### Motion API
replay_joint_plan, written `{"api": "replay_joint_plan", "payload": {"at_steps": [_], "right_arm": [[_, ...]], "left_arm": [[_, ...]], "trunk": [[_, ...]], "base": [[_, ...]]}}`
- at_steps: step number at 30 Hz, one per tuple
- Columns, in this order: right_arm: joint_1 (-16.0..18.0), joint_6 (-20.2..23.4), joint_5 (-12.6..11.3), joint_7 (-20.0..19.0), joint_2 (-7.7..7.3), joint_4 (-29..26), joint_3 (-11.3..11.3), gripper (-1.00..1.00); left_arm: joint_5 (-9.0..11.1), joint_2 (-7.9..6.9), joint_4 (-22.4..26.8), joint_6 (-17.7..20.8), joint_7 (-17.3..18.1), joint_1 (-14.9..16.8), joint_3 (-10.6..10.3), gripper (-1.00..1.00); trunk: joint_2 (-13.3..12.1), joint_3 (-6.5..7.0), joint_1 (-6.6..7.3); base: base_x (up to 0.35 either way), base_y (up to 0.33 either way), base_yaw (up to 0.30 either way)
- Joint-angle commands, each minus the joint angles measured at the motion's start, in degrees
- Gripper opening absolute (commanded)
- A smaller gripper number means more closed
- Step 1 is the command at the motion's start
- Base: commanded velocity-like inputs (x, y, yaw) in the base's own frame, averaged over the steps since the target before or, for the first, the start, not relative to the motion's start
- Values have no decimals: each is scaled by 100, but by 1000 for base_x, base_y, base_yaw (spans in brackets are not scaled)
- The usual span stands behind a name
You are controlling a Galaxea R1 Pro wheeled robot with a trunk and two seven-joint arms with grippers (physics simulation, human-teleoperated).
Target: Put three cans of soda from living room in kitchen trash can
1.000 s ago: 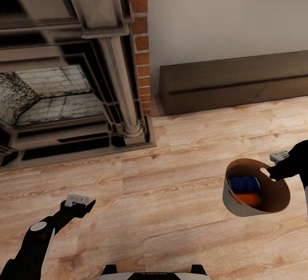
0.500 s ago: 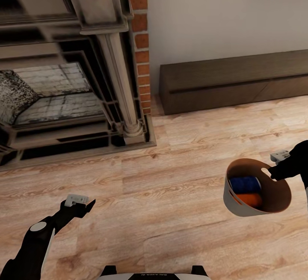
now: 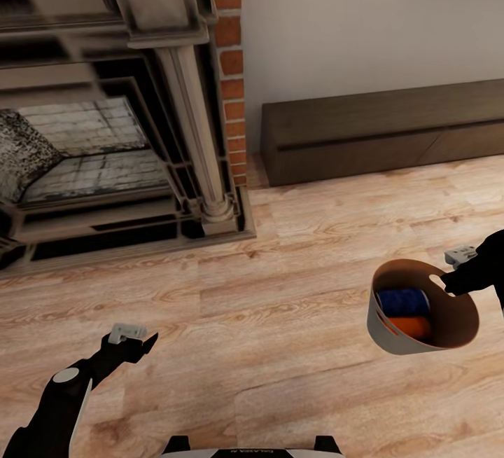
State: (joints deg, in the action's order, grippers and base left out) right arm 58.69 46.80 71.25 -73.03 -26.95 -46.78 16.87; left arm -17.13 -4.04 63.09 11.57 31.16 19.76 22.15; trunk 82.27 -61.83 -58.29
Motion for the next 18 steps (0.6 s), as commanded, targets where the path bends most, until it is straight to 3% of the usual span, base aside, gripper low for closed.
{"api": "replay_joint_plan", "payload": {"at_steps": [1, 10, 18], "right_arm": [[2, 48, -38, -44, -2, 2, 0, -100], [2, 48, -41, -44, -3, 2, -6, -100], [2, 48, -40, -44, -4, 2, -8, -100]], "left_arm": [[2, 0, -9, -2, -2, -2, 0, 100], [16, 0, -17, -18, 3, -2, 0, 100], [0, 0, -24, -17, 0, 0, 0, 100]], "trunk": [[42, -18, -22], [122, -54, -66], [443, -198, -242]], "base": [[0, 0, 0], [0, 0, 0], [0, 0, 0]]}}
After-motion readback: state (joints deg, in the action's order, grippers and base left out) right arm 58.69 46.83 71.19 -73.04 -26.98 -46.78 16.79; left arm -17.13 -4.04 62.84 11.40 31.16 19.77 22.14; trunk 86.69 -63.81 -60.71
